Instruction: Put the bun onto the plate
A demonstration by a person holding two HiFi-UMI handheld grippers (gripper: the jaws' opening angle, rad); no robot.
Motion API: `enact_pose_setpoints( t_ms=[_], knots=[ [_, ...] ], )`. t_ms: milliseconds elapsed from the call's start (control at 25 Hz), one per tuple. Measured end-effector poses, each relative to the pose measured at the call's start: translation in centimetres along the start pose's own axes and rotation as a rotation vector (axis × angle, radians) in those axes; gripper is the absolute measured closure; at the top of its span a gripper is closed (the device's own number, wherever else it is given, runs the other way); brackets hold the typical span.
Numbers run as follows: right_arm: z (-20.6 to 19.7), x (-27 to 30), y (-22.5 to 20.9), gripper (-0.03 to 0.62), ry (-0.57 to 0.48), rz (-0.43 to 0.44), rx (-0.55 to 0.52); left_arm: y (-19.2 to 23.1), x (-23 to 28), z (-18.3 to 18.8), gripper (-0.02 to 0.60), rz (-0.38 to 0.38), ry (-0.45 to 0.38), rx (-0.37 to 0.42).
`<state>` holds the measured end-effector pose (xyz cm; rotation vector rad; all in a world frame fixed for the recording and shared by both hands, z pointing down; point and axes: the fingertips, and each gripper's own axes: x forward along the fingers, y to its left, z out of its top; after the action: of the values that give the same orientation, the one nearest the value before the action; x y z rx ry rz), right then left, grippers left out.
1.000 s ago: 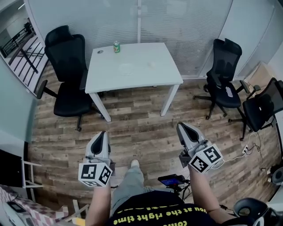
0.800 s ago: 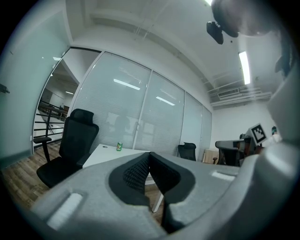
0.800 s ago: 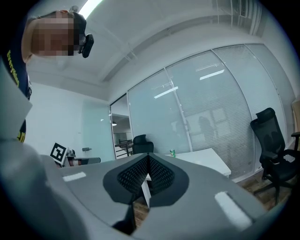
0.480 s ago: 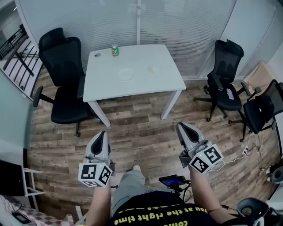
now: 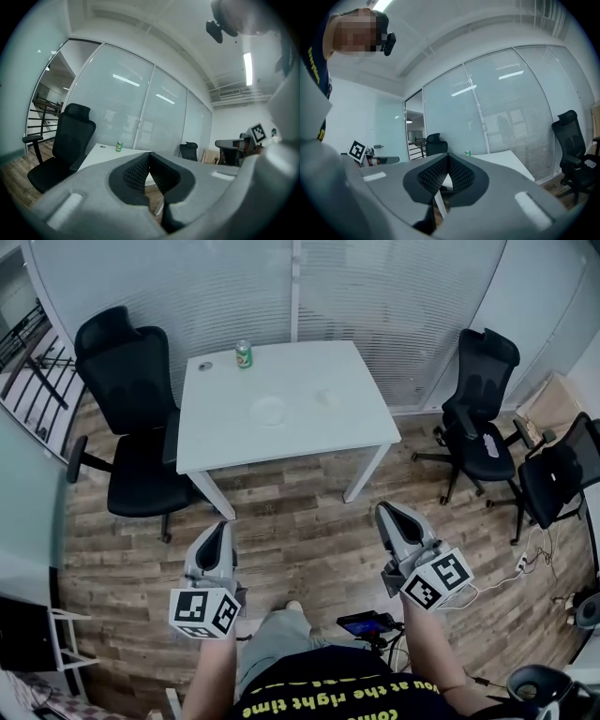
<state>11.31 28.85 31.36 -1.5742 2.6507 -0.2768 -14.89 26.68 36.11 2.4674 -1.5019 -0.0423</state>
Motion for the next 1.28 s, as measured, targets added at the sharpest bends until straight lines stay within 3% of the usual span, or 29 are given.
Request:
enact_pose_setpoints(
  t_ms=[680, 1280],
  knots=[
    [0.3, 5.5, -2.1, 0.588, 0.014, -0.052, -0.026, 4.5, 4.2, 0.2, 0.58, -0.019, 0.029, -0.011],
    [0.1, 8.0, -0.9, 0.588, 0.036, -0.028, -0.038, 6.4, 4.2, 0.4, 0.581, -0.006, 0.018, -0.031]
  ],
)
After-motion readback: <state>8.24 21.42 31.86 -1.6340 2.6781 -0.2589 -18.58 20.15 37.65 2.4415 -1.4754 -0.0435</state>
